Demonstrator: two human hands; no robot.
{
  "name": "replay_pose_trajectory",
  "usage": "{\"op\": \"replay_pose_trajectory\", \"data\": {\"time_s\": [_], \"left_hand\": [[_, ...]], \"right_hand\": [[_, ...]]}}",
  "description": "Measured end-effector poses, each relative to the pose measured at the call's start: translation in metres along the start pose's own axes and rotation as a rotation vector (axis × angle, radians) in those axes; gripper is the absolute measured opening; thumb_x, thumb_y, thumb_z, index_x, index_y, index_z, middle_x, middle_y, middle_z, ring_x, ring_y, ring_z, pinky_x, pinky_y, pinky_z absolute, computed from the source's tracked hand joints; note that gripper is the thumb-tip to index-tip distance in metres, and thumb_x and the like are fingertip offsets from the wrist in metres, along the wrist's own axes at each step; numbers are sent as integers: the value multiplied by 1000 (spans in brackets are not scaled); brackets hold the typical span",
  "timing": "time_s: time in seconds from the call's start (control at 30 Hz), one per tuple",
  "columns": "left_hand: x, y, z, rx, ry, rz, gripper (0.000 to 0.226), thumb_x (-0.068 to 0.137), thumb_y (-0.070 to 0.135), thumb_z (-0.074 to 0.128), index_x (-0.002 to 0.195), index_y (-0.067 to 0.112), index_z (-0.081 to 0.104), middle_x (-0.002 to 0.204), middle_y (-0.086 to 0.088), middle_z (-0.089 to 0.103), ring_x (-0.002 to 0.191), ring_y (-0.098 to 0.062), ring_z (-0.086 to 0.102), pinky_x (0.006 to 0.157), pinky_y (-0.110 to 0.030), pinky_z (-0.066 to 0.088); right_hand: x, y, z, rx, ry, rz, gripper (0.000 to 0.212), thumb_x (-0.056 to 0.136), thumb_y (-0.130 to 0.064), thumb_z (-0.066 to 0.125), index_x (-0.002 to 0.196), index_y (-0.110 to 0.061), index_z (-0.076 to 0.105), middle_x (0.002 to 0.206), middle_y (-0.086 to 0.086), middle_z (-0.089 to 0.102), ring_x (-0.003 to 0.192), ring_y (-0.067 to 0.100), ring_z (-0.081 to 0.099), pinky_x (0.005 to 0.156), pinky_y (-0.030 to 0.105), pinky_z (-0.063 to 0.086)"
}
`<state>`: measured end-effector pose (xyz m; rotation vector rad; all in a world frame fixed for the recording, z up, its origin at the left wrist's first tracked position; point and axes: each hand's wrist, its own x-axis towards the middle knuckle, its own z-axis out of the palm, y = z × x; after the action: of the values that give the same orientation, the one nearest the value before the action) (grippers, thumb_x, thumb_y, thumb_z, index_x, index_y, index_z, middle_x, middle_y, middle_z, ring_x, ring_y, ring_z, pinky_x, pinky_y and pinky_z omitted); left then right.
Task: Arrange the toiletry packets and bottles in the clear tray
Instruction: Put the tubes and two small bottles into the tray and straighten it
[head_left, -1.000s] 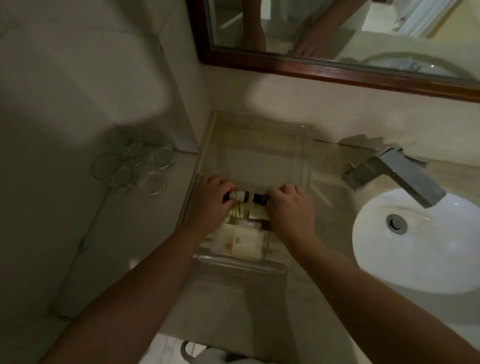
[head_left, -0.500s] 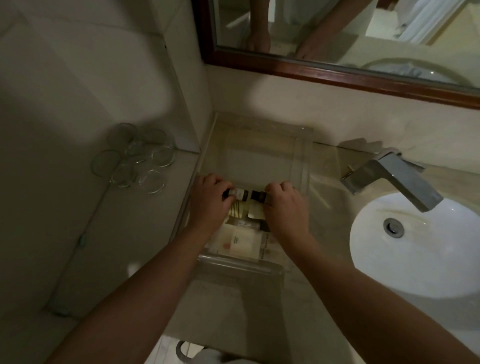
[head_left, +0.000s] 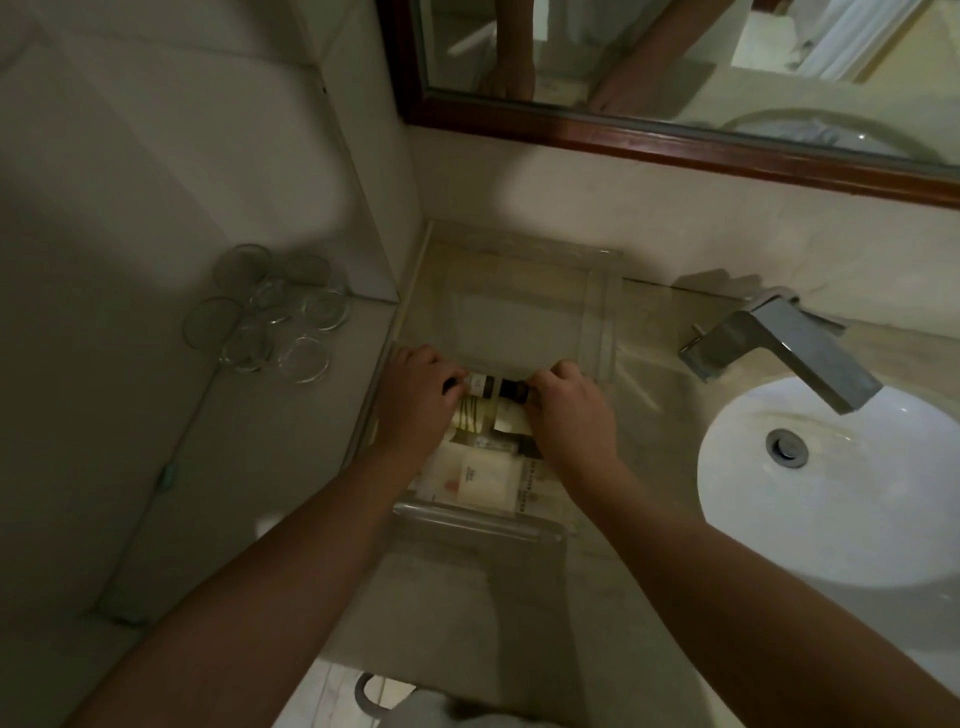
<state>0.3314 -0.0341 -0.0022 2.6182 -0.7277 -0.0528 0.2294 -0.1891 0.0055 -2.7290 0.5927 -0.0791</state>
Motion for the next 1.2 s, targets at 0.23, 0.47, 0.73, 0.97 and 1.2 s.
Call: {"op": "replay_pose_trajectory", "data": {"time_s": [0.23,0.47,0.73,0.97,1.2], "left_hand": [[-10,-5,-14,-203,93,-170,25,80,22,68,103,13,67,104,-10,61,99,-27,54,85,-38,45],[-62,-46,-26,-276,139,-562,20,89,16,54,96,4,68,92,-16,68,87,-30,61,78,-38,47],[-64,-54,-24,-484,16,-689,23,84,21,63,102,11,74,95,-7,75,92,-22,69,85,-38,56],[-54,-43,-29,-533,109,-675,22,87,13,61,104,4,72,95,-10,74,85,-15,64,76,-25,47],[-45,-36,-30,-563,117,-671,21,87,10,60,102,1,72,94,-11,73,82,-12,61,72,-21,41]], "right_hand": [[-24,14,-24,160,104,106,27,89,-35,63,113,-24,59,103,-7,58,87,9,55,74,26,50],[-77,48,-31,425,-287,500,43,94,-48,52,129,-23,50,93,-7,62,74,4,62,60,22,49],[-78,33,-27,424,-331,426,21,100,-34,43,101,-23,60,80,-2,66,69,13,65,61,35,57],[-69,33,-23,383,-265,399,20,99,-26,45,88,-18,60,76,3,65,68,19,64,64,43,58],[-57,37,-26,315,-211,382,19,96,-23,47,87,-16,62,71,3,64,63,19,62,59,38,55]]}}
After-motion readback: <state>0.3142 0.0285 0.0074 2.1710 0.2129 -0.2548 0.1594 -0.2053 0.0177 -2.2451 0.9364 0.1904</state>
